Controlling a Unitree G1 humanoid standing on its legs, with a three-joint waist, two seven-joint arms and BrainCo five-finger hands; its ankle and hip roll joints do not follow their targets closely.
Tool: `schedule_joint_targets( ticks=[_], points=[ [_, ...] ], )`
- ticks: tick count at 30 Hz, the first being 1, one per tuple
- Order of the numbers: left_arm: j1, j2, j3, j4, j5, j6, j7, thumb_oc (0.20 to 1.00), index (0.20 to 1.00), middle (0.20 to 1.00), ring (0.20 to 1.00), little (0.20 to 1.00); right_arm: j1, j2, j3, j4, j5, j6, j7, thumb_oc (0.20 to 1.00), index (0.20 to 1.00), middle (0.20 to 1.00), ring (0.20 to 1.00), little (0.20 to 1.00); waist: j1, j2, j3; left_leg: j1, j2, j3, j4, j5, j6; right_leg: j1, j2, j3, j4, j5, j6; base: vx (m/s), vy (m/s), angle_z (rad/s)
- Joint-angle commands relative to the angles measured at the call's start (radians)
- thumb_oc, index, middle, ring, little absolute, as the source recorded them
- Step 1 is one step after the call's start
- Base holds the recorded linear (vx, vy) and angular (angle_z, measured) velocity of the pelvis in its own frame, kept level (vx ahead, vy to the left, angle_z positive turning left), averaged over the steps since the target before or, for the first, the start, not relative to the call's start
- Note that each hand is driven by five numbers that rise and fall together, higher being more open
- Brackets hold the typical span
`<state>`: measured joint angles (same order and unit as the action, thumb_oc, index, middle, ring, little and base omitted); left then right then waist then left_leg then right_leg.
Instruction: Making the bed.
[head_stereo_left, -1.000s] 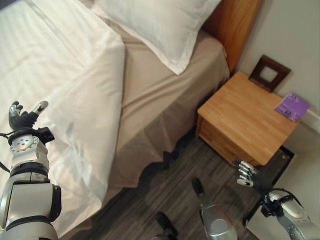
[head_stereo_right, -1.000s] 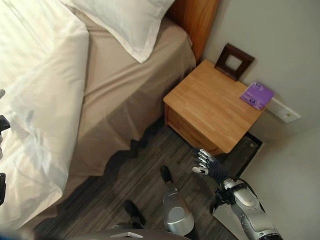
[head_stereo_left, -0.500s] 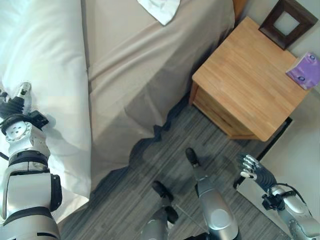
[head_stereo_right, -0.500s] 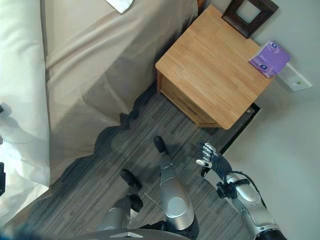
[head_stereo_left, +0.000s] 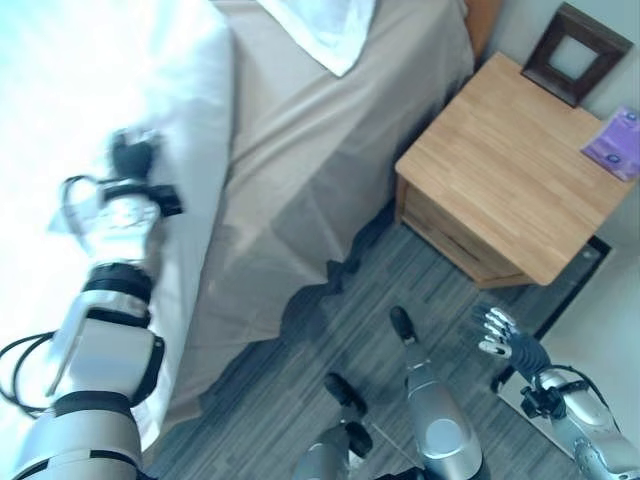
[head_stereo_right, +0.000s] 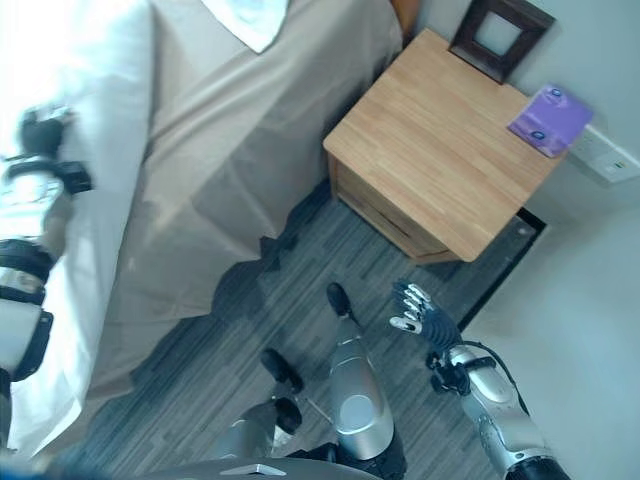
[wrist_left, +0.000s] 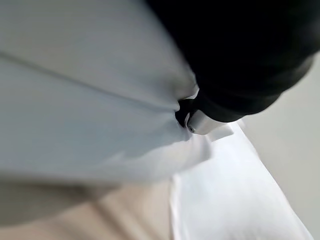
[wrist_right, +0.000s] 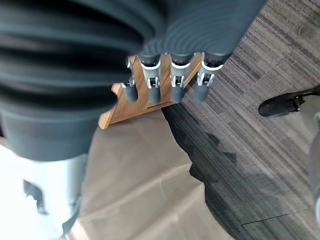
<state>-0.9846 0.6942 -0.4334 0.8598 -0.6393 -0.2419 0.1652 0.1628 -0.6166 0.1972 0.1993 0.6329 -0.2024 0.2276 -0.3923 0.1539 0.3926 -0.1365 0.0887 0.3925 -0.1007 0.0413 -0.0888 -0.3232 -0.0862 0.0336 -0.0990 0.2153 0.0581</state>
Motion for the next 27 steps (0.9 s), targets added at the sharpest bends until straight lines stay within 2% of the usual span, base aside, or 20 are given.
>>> schedule_joint_targets(
  ticks=[1, 7, 8, 9, 14, 20, 22, 27],
  points=[
    [-0.025, -0.095, -0.015, -0.177, 0.069, -0.125, -0.047, 0.2, 0.2, 0.2, 0.2, 0.2, 0.053, 0.014, -0.024, -0.012, -0.033, -0.059, -0.008, 1.0, 1.0, 1.0, 1.0, 1.0, -0.041, 0.033, -0.055, 0.029, 0.051, 0.016, 0.013, 0.07, -0.05, 0.028, -0.005, 0.022, 0.077, -0.126, 0.063, -0.03, -0.001, 0.05],
    [0.11, -0.17, -0.095, -0.367, 0.104, -0.103, -0.123, 0.2, 0.2, 0.2, 0.2, 0.2, 0.051, 0.03, -0.03, -0.003, -0.065, -0.063, -0.025, 1.0, 1.0, 1.0, 1.0, 1.0, -0.046, 0.044, -0.044, 0.027, 0.041, 0.012, 0.013, 0.067, -0.044, 0.029, -0.008, 0.024, 0.074, -0.123, 0.065, -0.02, 0.017, 0.14],
    [0.159, -0.182, -0.128, -0.42, 0.086, -0.091, -0.173, 0.78, 0.78, 0.78, 0.78, 0.78, 0.049, 0.031, -0.031, -0.003, -0.067, -0.062, -0.026, 1.0, 1.0, 1.0, 1.0, 1.0, -0.05, 0.05, -0.041, 0.028, 0.039, 0.016, 0.013, 0.066, -0.042, 0.029, -0.009, 0.029, 0.07, -0.121, 0.066, 0.0, 0.04, 0.03],
    [0.181, -0.18, -0.147, -0.437, 0.071, -0.084, -0.206, 1.0, 1.0, 1.0, 1.0, 1.0, 0.05, 0.03, -0.032, -0.004, -0.068, -0.06, -0.025, 1.0, 1.0, 1.0, 1.0, 1.0, -0.054, 0.053, -0.04, 0.029, 0.038, 0.018, 0.013, 0.064, -0.042, 0.03, -0.009, 0.032, 0.069, -0.12, 0.067, 0.01, 0.047, 0.03],
    [0.244, -0.166, -0.215, -0.501, 0.057, -0.057, -0.292, 1.0, 1.0, 1.0, 1.0, 1.0, 0.057, 0.005, -0.031, -0.004, -0.083, -0.056, -0.009, 1.0, 1.0, 1.0, 1.0, 1.0, -0.074, 0.074, -0.044, 0.034, 0.032, 0.028, 0.013, 0.057, -0.038, 0.028, -0.013, 0.046, 0.068, -0.118, 0.071, 0.03, 0.046, -0.05],
    [0.198, -0.054, -0.288, -0.687, 0.097, -0.082, -0.357, 1.0, 1.0, 1.0, 1.0, 1.0, 0.078, -0.008, -0.045, 0.001, -0.089, -0.061, 0.017, 1.0, 1.0, 1.0, 1.0, 1.0, -0.068, 0.091, -0.066, 0.042, 0.028, 0.021, 0.013, 0.054, -0.038, 0.047, -0.017, 0.036, 0.062, -0.121, 0.072, 0.0, 0.002, -0.01],
    [0.178, -0.014, -0.315, -0.767, 0.065, -0.09, -0.396, 1.0, 1.0, 1.0, 1.0, 1.0, 0.086, -0.009, -0.045, 0.001, -0.091, -0.061, 0.029, 1.0, 1.0, 1.0, 1.0, 1.0, -0.066, 0.096, -0.077, 0.047, 0.025, 0.019, 0.013, 0.051, -0.037, 0.053, -0.018, 0.032, 0.06, -0.121, 0.074, 0.01, 0.004, 0.03],
    [0.155, 0.018, -0.355, -0.925, -0.01, -0.102, -0.446, 1.0, 1.0, 1.0, 1.0, 1.0, 0.093, -0.019, -0.035, 0.005, -0.107, -0.065, 0.042, 1.0, 1.0, 1.0, 1.0, 1.0, -0.051, 0.1, -0.105, 0.056, 0.022, 0.005, 0.013, 0.048, -0.035, 0.073, -0.021, 0.02, 0.058, -0.126, 0.074, 0.0, -0.001, 0.01]
  ],
)
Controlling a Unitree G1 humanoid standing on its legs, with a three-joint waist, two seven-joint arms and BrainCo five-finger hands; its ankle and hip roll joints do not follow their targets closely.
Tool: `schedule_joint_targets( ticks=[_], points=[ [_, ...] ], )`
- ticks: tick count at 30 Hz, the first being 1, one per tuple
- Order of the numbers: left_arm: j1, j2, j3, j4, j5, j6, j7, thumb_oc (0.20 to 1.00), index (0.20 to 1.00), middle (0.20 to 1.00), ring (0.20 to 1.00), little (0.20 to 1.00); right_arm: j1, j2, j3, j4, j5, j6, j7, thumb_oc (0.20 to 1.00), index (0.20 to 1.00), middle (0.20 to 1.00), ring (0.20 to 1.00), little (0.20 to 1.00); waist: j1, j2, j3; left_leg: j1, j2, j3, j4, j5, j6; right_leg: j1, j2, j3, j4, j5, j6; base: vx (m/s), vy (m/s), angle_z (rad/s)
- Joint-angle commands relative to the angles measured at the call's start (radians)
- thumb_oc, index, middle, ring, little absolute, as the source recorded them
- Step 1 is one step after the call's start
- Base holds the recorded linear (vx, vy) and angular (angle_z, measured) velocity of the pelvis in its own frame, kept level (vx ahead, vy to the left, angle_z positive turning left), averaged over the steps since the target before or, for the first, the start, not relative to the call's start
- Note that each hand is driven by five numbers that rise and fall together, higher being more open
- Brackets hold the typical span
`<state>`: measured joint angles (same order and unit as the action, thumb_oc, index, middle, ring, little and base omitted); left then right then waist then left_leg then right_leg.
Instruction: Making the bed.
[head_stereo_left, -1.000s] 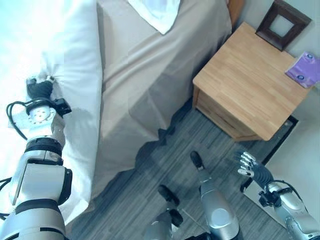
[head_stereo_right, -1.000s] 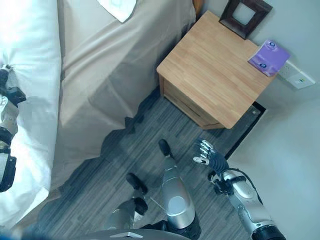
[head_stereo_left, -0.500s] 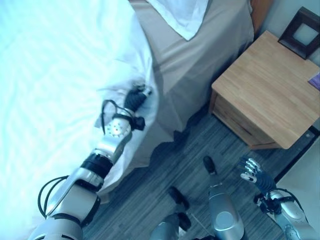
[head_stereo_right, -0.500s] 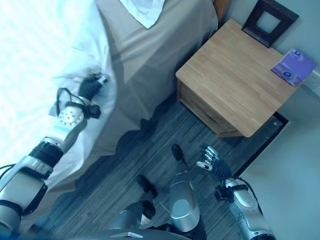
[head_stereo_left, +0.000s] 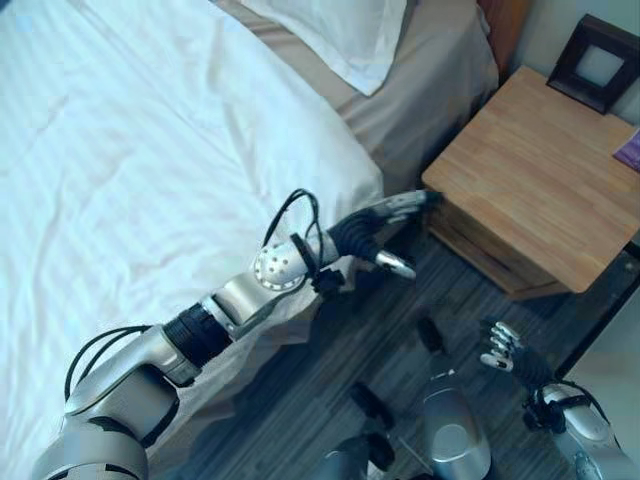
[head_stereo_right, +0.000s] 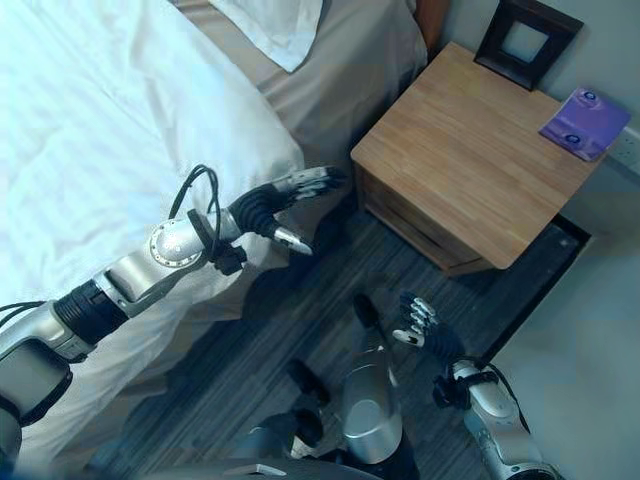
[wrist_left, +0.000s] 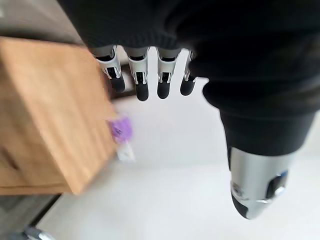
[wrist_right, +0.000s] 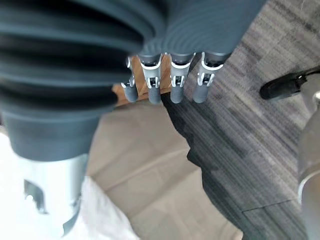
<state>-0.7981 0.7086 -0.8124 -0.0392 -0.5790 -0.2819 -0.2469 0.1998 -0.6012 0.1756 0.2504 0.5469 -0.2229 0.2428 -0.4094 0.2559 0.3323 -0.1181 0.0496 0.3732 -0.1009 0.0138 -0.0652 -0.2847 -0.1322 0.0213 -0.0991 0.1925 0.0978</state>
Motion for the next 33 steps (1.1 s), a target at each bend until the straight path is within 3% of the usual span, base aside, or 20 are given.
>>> schedule_joint_targets(
  ticks=[1, 6, 8, 9, 10, 11, 12, 13, 14, 15, 16, 17, 22, 27, 28, 30, 33],
  points=[
    [-0.032, 0.004, 0.024, -0.026, -0.07, -0.061, -0.034, 1.0, 1.0, 1.0, 1.0, 1.0, 0.055, -0.034, -0.013, -0.046, -0.021, -0.045, 0.027, 1.0, 1.0, 1.0, 1.0, 1.0, -0.034, -0.002, -0.044, 0.038, 0.061, 0.024, 0.014, 0.075, -0.059, 0.034, 0.025, 0.032, 0.058, -0.103, 0.035, -0.01, -0.008, 0.05],
    [0.006, 0.012, 0.042, -0.126, -0.244, -0.054, -0.086, 1.0, 1.0, 1.0, 1.0, 1.0, 0.051, -0.028, -0.018, -0.024, -0.007, -0.049, 0.018, 1.0, 1.0, 1.0, 1.0, 1.0, -0.021, -0.004, -0.061, 0.045, 0.057, 0.013, 0.014, 0.074, -0.056, 0.051, 0.025, 0.022, 0.058, -0.105, 0.033, 0.0, -0.011, 0.08],
    [0.133, 0.01, 0.166, -0.121, -0.306, -0.062, -0.066, 1.0, 1.0, 1.0, 1.0, 1.0, -0.004, -0.04, -0.068, -0.035, -0.053, -0.073, -0.063, 1.0, 1.0, 1.0, 1.0, 1.0, 0.001, -0.003, -0.074, 0.05, 0.054, 0.002, 0.014, 0.073, -0.053, 0.06, 0.022, 0.017, 0.059, -0.111, 0.032, 0.01, -0.016, 0.04],
    [0.135, 0.011, 0.168, -0.122, -0.306, -0.061, -0.066, 1.0, 1.0, 1.0, 1.0, 1.0, -0.004, -0.041, -0.067, -0.036, -0.053, -0.073, -0.063, 1.0, 1.0, 1.0, 1.0, 1.0, -0.001, -0.003, -0.074, 0.05, 0.054, 0.001, 0.014, 0.073, -0.053, 0.06, 0.022, 0.017, 0.059, -0.111, 0.032, 0.03, -0.019, 0.04],
    [0.28, -0.029, 0.317, -0.104, -0.353, -0.074, -0.039, 1.0, 1.0, 1.0, 1.0, 1.0, -0.092, -0.062, -0.153, -0.056, -0.071, -0.104, -0.155, 1.0, 1.0, 1.0, 1.0, 1.0, 0.029, -0.003, -0.087, 0.054, 0.05, -0.003, 0.014, 0.07, -0.048, 0.066, 0.022, 0.018, 0.059, -0.113, 0.03, 0.0, 0.0, 0.0],
    [0.286, -0.029, 0.324, -0.107, -0.353, -0.072, -0.039, 1.0, 1.0, 1.0, 1.0, 1.0, -0.094, -0.065, -0.149, -0.056, -0.071, -0.104, -0.156, 0.721, 0.721, 0.721, 0.721, 0.721, 0.023, 0.0, -0.085, 0.055, 0.05, -0.004, 0.014, 0.07, -0.048, 0.067, 0.022, 0.017, 0.059, -0.114, 0.031, 0.03, -0.009, -0.05],
    [0.393, -0.081, 0.422, -0.076, -0.388, -0.082, -0.015, 1.0, 1.0, 1.0, 1.0, 1.0, -0.177, -0.096, -0.203, -0.064, -0.091, -0.12, -0.242, 0.2, 0.2, 0.2, 0.2, 0.2, 0.047, -0.002, -0.098, 0.059, 0.049, -0.006, 0.014, 0.067, -0.045, 0.074, 0.021, 0.017, 0.057, -0.116, 0.029, 0.02, -0.002, 0.04],
    [0.427, -0.095, 0.436, -0.068, -0.416, -0.072, -0.021, 1.0, 1.0, 1.0, 1.0, 1.0, -0.203, -0.103, -0.23, -0.041, -0.089, -0.126, -0.252, 0.2, 0.2, 0.2, 0.2, 0.2, 0.048, -0.001, -0.1, 0.062, 0.048, -0.007, 0.014, 0.064, -0.043, 0.077, 0.02, 0.019, 0.056, -0.117, 0.029, 0.04, 0.004, 0.06],
    [0.533, -0.17, 0.524, -0.049, -0.457, -0.07, 0.011, 1.0, 1.0, 1.0, 1.0, 1.0, -0.334, -0.159, -0.265, -0.052, -0.167, -0.135, -0.357, 0.2, 0.2, 0.2, 0.2, 0.2, 0.077, 0.0, -0.117, 0.071, 0.044, -0.013, 0.014, 0.058, -0.036, 0.087, 0.016, 0.017, 0.054, -0.12, 0.026, 0.02, -0.001, 0.09],
    [0.534, -0.17, 0.527, -0.05, -0.456, -0.069, 0.011, 1.0, 1.0, 1.0, 1.0, 1.0, -0.337, -0.16, -0.262, -0.051, -0.168, -0.136, -0.358, 0.2, 0.2, 0.2, 0.2, 0.2, 0.076, 0.001, -0.117, 0.067, 0.045, -0.011, 0.014, 0.061, -0.036, 0.084, 0.017, 0.019, 0.054, -0.116, 0.025, 0.0, 0.0, 0.0],
    [0.591, -0.2, 0.557, -0.011, -0.468, -0.072, 0.028, 1.0, 1.0, 1.0, 1.0, 1.0, -0.49, -0.207, -0.237, -0.017, -0.21, -0.128, -0.424, 0.2, 0.2, 0.2, 0.2, 0.2, 0.107, -0.001, -0.129, 0.076, 0.041, -0.017, 0.014, 0.056, -0.031, 0.097, 0.012, 0.013, 0.053, -0.123, 0.025, -0.01, -0.005, 0.1],
    [0.592, -0.2, 0.563, -0.012, -0.468, -0.072, 0.028, 1.0, 1.0, 1.0, 1.0, 1.0, -0.5, -0.208, -0.229, -0.012, -0.21, -0.129, -0.425, 0.2, 0.2, 0.2, 0.2, 0.2, 0.104, 0.0, -0.128, 0.072, 0.042, -0.015, 0.014, 0.059, -0.032, 0.092, 0.013, 0.015, 0.053, -0.119, 0.024, 0.01, 0.006, 0.13],
    [0.71, -0.194, 0.569, 0.001, -0.5, -0.033, 0.01, 1.0, 1.0, 1.0, 1.0, 1.0, -0.854, -0.266, -0.061, 0.138, -0.207, -0.105, -0.456, 0.2, 0.2, 0.2, 0.2, 0.2, 0.173, -0.009, -0.149, 0.081, 0.038, -0.027, 0.014, 0.059, -0.025, 0.115, 0.012, 0.006, 0.05, -0.121, 0.017, -0.02, -0.017, 0.13],
    [0.754, -0.191, 0.579, -0.003, -0.512, -0.023, 0.01, 1.0, 1.0, 1.0, 1.0, 1.0, -1.022, -0.206, 0.073, 0.236, -0.134, -0.096, -0.413, 0.2, 0.2, 0.2, 0.2, 0.2, 0.21, -0.009, -0.156, 0.072, 0.04, -0.031, 0.014, 0.069, -0.024, 0.109, 0.016, 0.003, 0.05, -0.115, 0.011, -0.04, -0.012, 0.07],
    [0.758, -0.193, 0.575, 0.014, -0.515, -0.018, 0.017, 1.0, 1.0, 1.0, 1.0, 1.0, -1.101, -0.158, 0.153, 0.29, -0.117, -0.077, -0.39, 0.2, 0.2, 0.2, 0.2, 0.2, 0.232, -0.009, -0.155, 0.072, 0.039, -0.035, 0.014, 0.069, -0.024, 0.109, 0.014, 0.0, 0.052, -0.115, 0.011, -0.03, -0.009, 0.04],
    [0.76, -0.194, 0.578, 0.018, -0.517, -0.019, 0.019, 1.0, 1.0, 1.0, 1.0, 1.0, -1.131, -0.145, 0.175, 0.319, -0.112, -0.07, -0.385, 0.2, 0.2, 0.2, 0.2, 0.2, 0.238, -0.006, -0.157, 0.066, 0.041, -0.033, 0.014, 0.074, -0.026, 0.102, 0.016, 0.001, 0.052, -0.111, 0.009, -0.02, -0.004, 0.01],
    [0.766, -0.203, 0.575, 0.023, -0.522, -0.022, 0.033, 1.0, 1.0, 1.0, 1.0, 1.0, -1.238, -0.016, 0.253, 0.464, -0.039, -0.039, -0.36, 0.2, 0.2, 0.2, 0.2, 0.2, 0.271, 0.001, -0.159, 0.059, 0.044, -0.034, 0.014, 0.082, -0.029, 0.098, 0.018, -0.001, 0.048, -0.106, 0.004, -0.02, -0.012, -0.03]
  ],
)
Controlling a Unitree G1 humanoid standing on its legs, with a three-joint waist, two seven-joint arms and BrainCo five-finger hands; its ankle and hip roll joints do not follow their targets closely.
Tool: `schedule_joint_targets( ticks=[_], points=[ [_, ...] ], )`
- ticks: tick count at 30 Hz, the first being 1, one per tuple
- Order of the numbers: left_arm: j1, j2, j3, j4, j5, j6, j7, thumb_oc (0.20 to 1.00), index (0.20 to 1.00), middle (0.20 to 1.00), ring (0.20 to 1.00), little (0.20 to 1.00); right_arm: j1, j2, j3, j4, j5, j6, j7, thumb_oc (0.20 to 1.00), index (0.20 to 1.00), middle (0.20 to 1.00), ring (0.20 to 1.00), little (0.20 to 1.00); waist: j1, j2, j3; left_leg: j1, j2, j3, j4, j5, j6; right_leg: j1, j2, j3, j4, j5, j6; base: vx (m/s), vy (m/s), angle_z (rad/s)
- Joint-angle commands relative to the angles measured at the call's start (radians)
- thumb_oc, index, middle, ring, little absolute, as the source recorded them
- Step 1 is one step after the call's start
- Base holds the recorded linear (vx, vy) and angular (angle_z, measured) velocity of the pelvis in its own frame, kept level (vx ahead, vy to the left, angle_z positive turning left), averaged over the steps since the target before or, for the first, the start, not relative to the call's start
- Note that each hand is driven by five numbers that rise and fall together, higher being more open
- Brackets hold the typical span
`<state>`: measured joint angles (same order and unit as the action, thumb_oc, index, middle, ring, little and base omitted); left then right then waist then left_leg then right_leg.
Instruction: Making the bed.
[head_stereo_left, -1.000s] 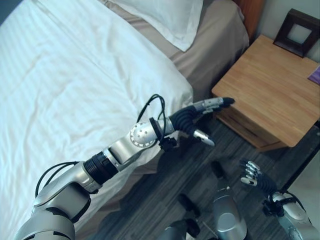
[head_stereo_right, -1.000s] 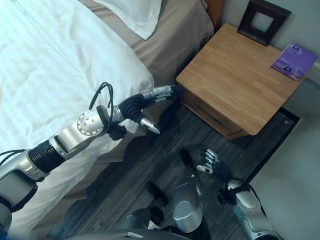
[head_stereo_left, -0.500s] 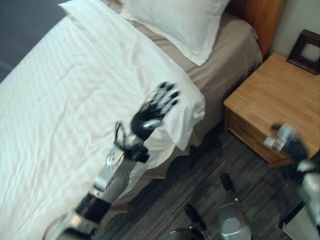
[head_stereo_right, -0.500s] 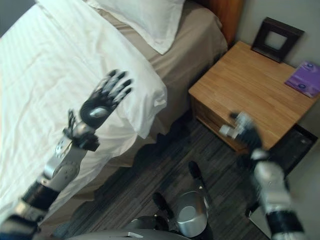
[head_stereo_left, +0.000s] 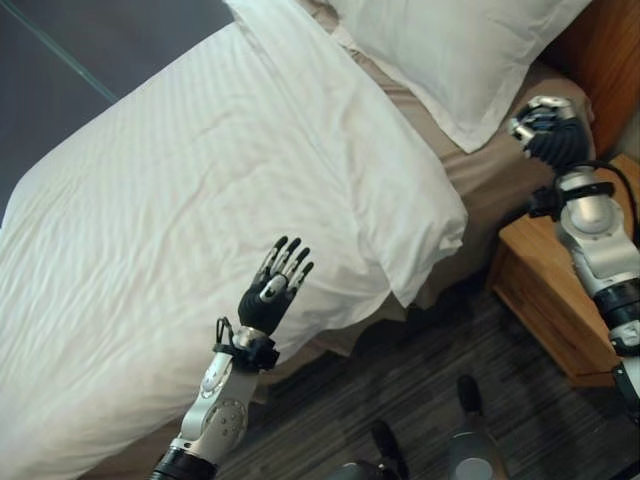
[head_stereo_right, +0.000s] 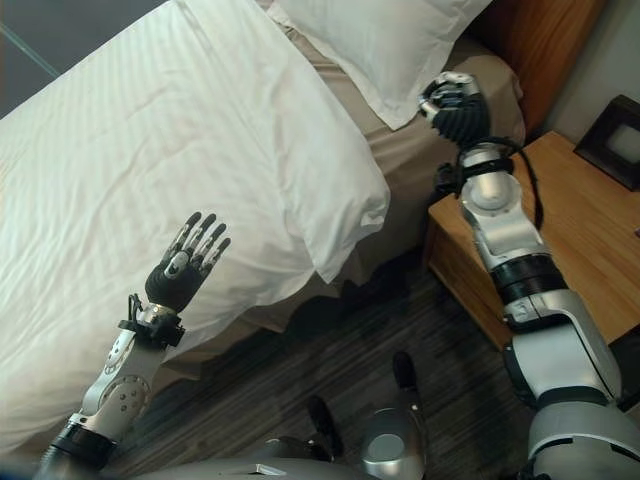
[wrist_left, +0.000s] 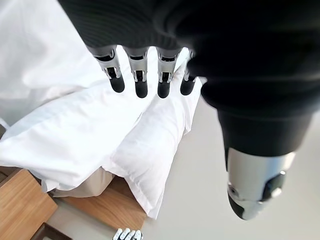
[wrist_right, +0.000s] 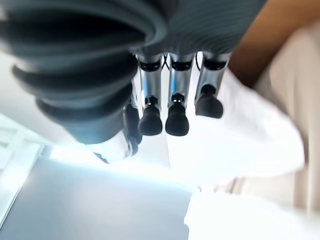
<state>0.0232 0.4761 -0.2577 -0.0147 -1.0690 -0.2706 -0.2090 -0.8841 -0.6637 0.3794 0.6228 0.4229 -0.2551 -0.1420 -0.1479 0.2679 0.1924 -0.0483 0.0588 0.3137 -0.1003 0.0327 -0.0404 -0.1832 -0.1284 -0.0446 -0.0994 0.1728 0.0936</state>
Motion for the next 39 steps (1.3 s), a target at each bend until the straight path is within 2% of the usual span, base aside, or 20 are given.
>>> schedule_joint_targets(
  ticks=[1, 7, 11, 17, 21, 25, 39],
  points=[
    [-0.053, 0.028, 0.019, 0.003, -0.034, -0.031, -0.002, 1.0, 1.0, 1.0, 1.0, 1.0, -0.177, 0.075, 0.065, 0.114, 0.102, -0.001, 0.031, 0.2, 0.2, 0.2, 0.2, 0.2, 0.016, -0.009, -0.019, -0.012, 0.036, 0.026, 0.013, 0.065, -0.054, -0.005, 0.015, 0.062, 0.048, -0.086, 0.008, -0.01, -0.011, -0.06],
    [-0.051, 0.03, 0.011, 0.007, -0.023, -0.025, 0.006, 1.0, 1.0, 1.0, 1.0, 1.0, -0.243, 0.158, 0.107, 0.138, 0.142, 0.018, 0.045, 0.2, 0.2, 0.2, 0.2, 0.2, 0.038, -0.007, -0.018, -0.025, 0.042, 0.017, 0.013, 0.074, -0.058, -0.011, 0.019, 0.055, 0.047, -0.085, 0.005, -0.01, -0.009, 0.02],
    [-0.042, 0.023, 0.001, 0.012, -0.032, -0.021, 0.017, 1.0, 1.0, 1.0, 1.0, 1.0, -0.291, 0.256, 0.109, 0.141, 0.236, 0.016, 0.037, 0.2, 0.2, 0.2, 0.2, 0.2, 0.055, -0.011, -0.022, -0.032, 0.049, 0.018, 0.013, 0.075, -0.06, -0.02, 0.025, 0.052, 0.045, -0.082, 0.003, 0.0, 0.0, 0.0],
    [-0.035, 0.027, -0.009, 0.008, -0.04, -0.01, 0.027, 1.0, 1.0, 1.0, 1.0, 1.0, -0.345, 0.329, 0.124, 0.15, 0.282, 0.024, 0.026, 0.2, 0.2, 0.2, 0.2, 0.2, 0.068, -0.017, -0.023, -0.036, 0.054, 0.023, 0.013, 0.077, -0.062, -0.026, 0.031, 0.05, 0.044, -0.081, 0.002, 0.0, -0.006, 0.02],
    [-0.042, 0.021, -0.029, 0.018, -0.036, -0.011, 0.04, 1.0, 1.0, 1.0, 1.0, 1.0, -0.331, 0.411, 0.105, 0.146, 0.403, 0.022, 0.026, 0.2, 0.2, 0.2, 0.2, 0.2, 0.079, -0.021, -0.015, -0.044, 0.058, 0.02, 0.013, 0.081, -0.064, -0.038, 0.035, 0.049, 0.053, -0.084, 0.001, 0.0, 0.0, 0.0],
    [-0.037, 0.025, -0.034, 0.004, -0.03, -0.011, 0.045, 1.0, 1.0, 1.0, 1.0, 1.0, -0.303, 0.457, 0.092, 0.149, 0.477, 0.027, 0.041, 0.2, 0.2, 0.2, 0.2, 0.2, 0.091, -0.018, -0.004, -0.05, 0.058, 0.016, 0.013, 0.083, -0.063, -0.046, 0.035, 0.043, 0.061, -0.087, -0.001, 0.0, 0.0, 0.0],
    [0.015, 0.02, -0.001, 0.0, -0.014, -0.031, 0.065, 1.0, 1.0, 1.0, 1.0, 1.0, -0.288, 0.484, 0.061, 0.253, 0.471, 0.047, 0.027, 0.2, 0.2, 0.2, 0.2, 0.2, 0.142, -0.005, 0.038, -0.093, 0.054, -0.018, 0.013, 0.095, -0.063, -0.08, 0.03, 0.012, 0.075, -0.088, -0.001, 0.0, -0.003, 0.06]
  ],
)
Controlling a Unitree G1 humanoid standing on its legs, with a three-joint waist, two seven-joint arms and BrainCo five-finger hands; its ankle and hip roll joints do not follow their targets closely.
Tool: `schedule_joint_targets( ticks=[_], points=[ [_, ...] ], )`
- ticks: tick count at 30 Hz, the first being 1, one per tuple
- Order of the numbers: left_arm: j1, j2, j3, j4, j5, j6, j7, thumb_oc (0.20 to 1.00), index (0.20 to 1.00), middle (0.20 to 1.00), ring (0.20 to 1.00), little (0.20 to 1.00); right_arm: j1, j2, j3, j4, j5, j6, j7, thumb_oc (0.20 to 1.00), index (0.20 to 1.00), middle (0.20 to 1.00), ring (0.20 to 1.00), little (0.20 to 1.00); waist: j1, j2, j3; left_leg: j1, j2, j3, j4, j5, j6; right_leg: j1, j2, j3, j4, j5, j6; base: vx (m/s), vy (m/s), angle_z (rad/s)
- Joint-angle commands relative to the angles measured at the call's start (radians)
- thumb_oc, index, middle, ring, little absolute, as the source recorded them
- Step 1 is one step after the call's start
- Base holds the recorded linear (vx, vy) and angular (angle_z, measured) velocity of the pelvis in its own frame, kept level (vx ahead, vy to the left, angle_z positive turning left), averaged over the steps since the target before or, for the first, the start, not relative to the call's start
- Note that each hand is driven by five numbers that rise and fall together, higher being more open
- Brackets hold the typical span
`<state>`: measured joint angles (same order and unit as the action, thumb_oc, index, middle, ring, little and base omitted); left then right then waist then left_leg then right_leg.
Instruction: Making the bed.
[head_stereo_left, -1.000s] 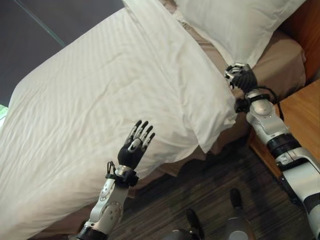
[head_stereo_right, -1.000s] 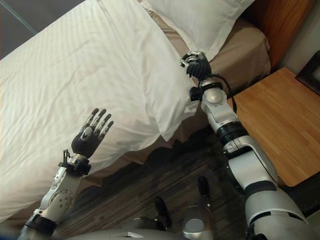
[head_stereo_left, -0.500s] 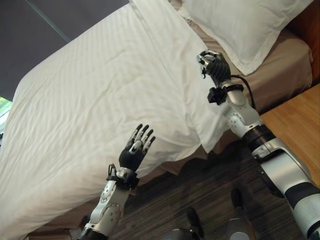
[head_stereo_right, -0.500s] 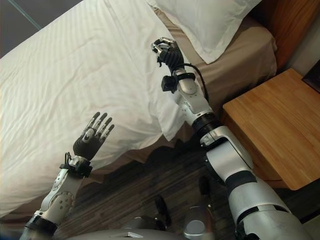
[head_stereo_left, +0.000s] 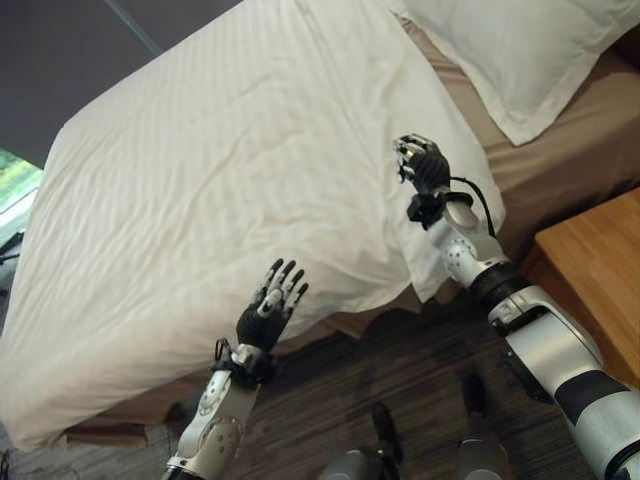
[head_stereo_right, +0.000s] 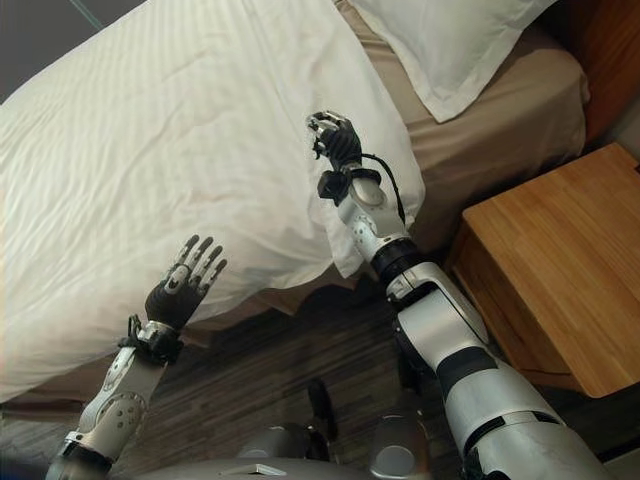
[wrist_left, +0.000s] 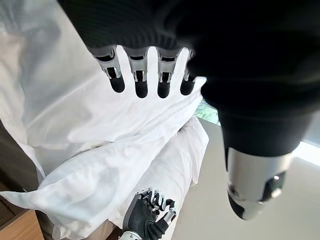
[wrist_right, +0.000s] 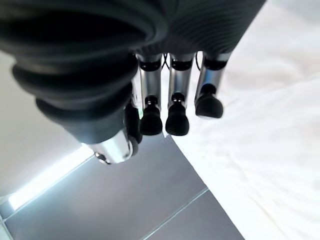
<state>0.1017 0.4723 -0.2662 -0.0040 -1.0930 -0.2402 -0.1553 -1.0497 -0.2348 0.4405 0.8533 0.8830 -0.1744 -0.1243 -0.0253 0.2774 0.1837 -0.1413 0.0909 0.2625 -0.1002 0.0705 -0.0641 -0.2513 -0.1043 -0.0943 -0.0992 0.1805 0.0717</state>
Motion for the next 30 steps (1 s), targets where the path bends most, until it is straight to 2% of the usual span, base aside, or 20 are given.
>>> schedule_joint_targets(
  ticks=[1, 13, 18, 24, 28, 30],
  points=[
    [-0.063, 0.024, 0.008, -0.01, 0.01, -0.062, 0.011, 1.0, 1.0, 1.0, 1.0, 1.0, -0.122, 0.055, 0.0, 0.022, 0.011, -0.034, 0.009, 0.2, 0.2, 0.2, 0.2, 0.2, 0.02, -0.014, 0.046, -0.001, 0.022, 0.033, 0.013, 0.057, -0.039, -0.012, 0.006, 0.062, 0.075, -0.095, 0.021, 0.0, -0.005, 0.05],
    [-0.091, -0.03, -0.042, 0.011, 0.033, -0.08, 0.045, 1.0, 1.0, 1.0, 1.0, 1.0, -0.042, 0.04, -0.044, 0.069, 0.068, -0.06, -0.011, 0.2, 0.2, 0.2, 0.2, 0.2, 0.008, 0.027, 0.087, -0.049, 0.008, 0.047, 0.013, 0.061, -0.042, -0.064, -0.006, 0.082, 0.058, -0.071, 0.029, 0.0, 0.011, -0.01],
    [-0.101, -0.047, -0.07, 0.011, 0.035, -0.073, 0.04, 1.0, 1.0, 1.0, 1.0, 1.0, 0.046, 0.054, -0.06, 0.146, 0.108, -0.037, 0.014, 0.2, 0.2, 0.2, 0.2, 0.2, -0.021, 0.045, 0.089, -0.037, 0.001, 0.06, 0.013, 0.049, -0.037, -0.058, -0.009, 0.097, 0.056, -0.071, 0.031, 0.01, 0.037, -0.09],
    [-0.119, -0.083, -0.102, -0.002, 0.041, -0.078, 0.024, 1.0, 1.0, 1.0, 1.0, 1.0, 0.257, 0.056, -0.161, 0.284, 0.147, -0.035, 0.033, 0.2, 0.2, 0.2, 0.2, 0.2, -0.06, 0.062, 0.098, -0.004, -0.014, 0.057, 0.013, 0.026, -0.03, -0.032, -0.02, 0.101, 0.062, -0.084, 0.04, 0.01, 0.031, 0.0],
    [-0.109, -0.089, -0.075, 0.006, 0.031, -0.09, 0.018, 1.0, 1.0, 1.0, 1.0, 1.0, 0.37, 0.053, -0.186, 0.292, 0.128, -0.037, 0.044, 0.2, 0.2, 0.2, 0.2, 0.2, -0.08, 0.056, 0.099, 0.01, -0.018, 0.054, 0.013, 0.017, -0.025, -0.019, -0.024, 0.103, 0.067, -0.088, 0.043, 0.01, 0.022, 0.01],
    [-0.088, -0.085, -0.036, 0.005, 0.042, -0.093, -0.004, 1.0, 1.0, 1.0, 1.0, 1.0, 0.525, -0.012, -0.247, 0.31, 0.083, -0.035, 0.054, 0.2, 0.2, 0.2, 0.2, 0.2, -0.109, 0.035, 0.095, 0.03, -0.019, 0.05, 0.013, 0.006, -0.022, -0.001, -0.026, 0.098, 0.072, -0.092, 0.047, 0.01, 0.018, -0.04]
  ],
)
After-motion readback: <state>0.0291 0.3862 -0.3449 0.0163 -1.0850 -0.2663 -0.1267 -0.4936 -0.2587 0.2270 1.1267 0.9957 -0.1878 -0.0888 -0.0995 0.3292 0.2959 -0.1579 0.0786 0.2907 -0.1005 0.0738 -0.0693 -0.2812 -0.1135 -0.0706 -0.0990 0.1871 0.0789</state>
